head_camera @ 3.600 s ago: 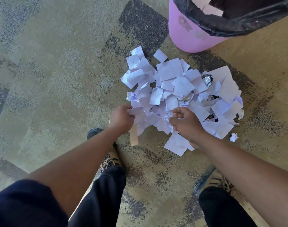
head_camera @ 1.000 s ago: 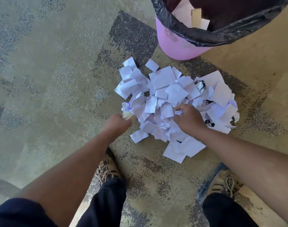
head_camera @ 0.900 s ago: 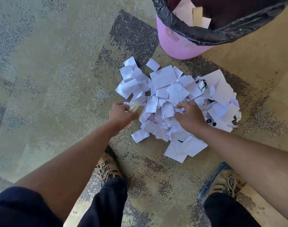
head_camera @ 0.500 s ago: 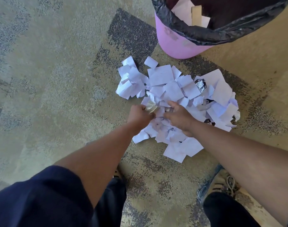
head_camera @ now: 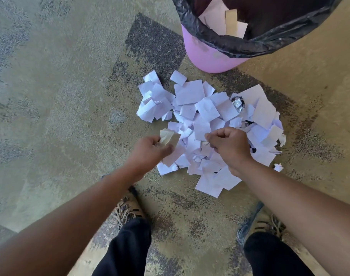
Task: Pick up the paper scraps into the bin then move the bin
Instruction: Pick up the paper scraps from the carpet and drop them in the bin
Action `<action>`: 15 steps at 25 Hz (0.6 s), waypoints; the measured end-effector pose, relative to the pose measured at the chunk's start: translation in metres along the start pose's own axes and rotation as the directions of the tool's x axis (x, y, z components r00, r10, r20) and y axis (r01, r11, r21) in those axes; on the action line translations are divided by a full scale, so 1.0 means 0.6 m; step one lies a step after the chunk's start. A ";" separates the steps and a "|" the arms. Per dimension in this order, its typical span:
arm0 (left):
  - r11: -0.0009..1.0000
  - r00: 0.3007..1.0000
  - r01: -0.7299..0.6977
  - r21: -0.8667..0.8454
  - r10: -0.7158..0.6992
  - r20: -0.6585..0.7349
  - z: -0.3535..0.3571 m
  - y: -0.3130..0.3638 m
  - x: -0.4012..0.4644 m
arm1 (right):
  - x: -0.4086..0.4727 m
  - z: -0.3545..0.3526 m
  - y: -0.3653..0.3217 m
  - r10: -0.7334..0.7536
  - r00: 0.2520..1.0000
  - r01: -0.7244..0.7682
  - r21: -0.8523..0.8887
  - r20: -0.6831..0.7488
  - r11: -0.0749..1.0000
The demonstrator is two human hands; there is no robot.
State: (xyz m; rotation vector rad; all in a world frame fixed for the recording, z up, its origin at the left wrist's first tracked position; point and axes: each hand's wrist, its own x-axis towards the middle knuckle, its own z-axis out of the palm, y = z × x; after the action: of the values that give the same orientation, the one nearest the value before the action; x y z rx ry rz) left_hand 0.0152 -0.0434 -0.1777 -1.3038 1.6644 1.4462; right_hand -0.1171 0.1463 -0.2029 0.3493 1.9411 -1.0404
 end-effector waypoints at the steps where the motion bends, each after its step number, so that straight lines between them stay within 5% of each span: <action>1: 0.999 0.998 -0.023 0.022 0.022 0.061 -0.018 0.008 -0.017 | -0.010 -0.004 -0.007 0.028 0.999 -0.030 0.047 0.042 0.998; 7: 0.997 0.869 -0.071 0.006 0.059 0.491 -0.123 0.040 -0.163 | -0.074 -0.049 -0.052 0.103 0.954 -0.184 0.275 0.282 0.944; 11: 0.959 0.894 -0.097 -0.265 0.202 0.401 -0.091 0.093 -0.200 | -0.113 -0.073 -0.091 0.061 0.940 -0.193 0.375 0.335 0.907; 15: 0.816 0.914 -0.209 -0.539 0.359 0.189 -0.012 0.165 -0.168 | -0.153 -0.079 -0.130 -0.019 0.939 -0.167 0.504 0.343 0.848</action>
State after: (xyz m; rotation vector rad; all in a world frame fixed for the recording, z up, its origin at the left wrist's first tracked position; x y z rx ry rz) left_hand -0.0382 -0.0264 -0.0479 -1.0460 1.3722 2.2607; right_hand -0.1377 0.1494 -0.0752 0.5088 1.3021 -1.4736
